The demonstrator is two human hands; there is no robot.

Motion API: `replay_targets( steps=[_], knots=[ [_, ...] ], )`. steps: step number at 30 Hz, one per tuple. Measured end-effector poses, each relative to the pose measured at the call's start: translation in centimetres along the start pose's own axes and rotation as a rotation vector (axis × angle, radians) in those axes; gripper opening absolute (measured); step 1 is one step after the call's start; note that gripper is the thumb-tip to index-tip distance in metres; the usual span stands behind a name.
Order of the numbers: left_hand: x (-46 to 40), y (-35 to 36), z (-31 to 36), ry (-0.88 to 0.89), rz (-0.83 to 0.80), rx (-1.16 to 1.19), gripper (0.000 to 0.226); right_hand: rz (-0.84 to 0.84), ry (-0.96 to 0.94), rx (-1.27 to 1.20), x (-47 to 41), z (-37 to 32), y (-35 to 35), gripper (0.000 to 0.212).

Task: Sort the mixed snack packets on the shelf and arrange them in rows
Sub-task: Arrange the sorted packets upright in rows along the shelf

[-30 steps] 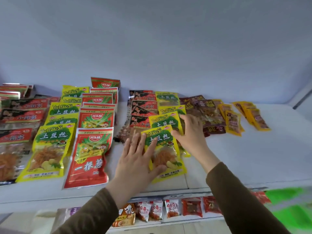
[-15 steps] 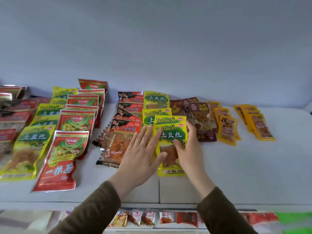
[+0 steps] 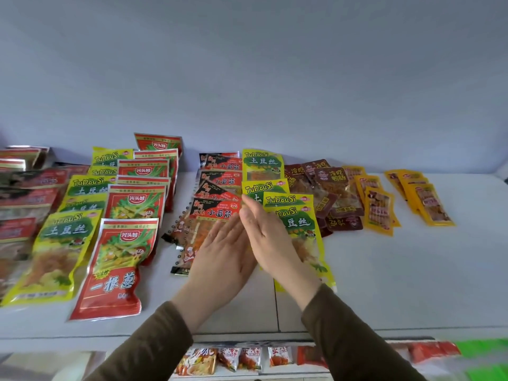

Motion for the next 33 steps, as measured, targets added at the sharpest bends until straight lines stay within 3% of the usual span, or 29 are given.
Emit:
replay_targets(
  steps=[6,10,14,26,30,33],
  knots=[
    [0.6,1.5,-4.0,-0.157,-0.075,-0.023,0.065,-0.022,0.070,0.143,-0.8,0.4,-0.1,0.053],
    [0.8,2.3,-4.9,-0.265,-0.062,-0.023,0.065,0.109,0.017,-0.328,-1.3,-1.0,-1.5,0.045],
    [0.8,2.4,-4.8,-0.271,-0.062,-0.028,0.070,-0.007,0.282,-0.747,-3.6,0.0,2.6,0.048],
    [1.3,1.3,-4.5,-0.271,-0.010,0.063,0.063,0.056,0.440,-0.825,-11.3,0.6,3.6,0.055],
    [1.9,-0.4,-5.1,-0.261,0.129,0.248,0.059,0.115,0.474,-0.873,-12.3,1.4,3.0,0.049],
    [1.8,-2.1,-7.0,-0.326,0.207,0.237,0.063,0.103,0.470,-0.909,-12.6,1.3,3.3,0.039]
  ],
)
Point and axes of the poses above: each hand's wrist, its own x-axis away from the middle knuckle, its own y-axis out of the palm, z = x × y, the point moved 10 cm from there along -x, towards the middle knuckle, and after that the axes turned 8 degrees about -z, right-handed, at the moved point
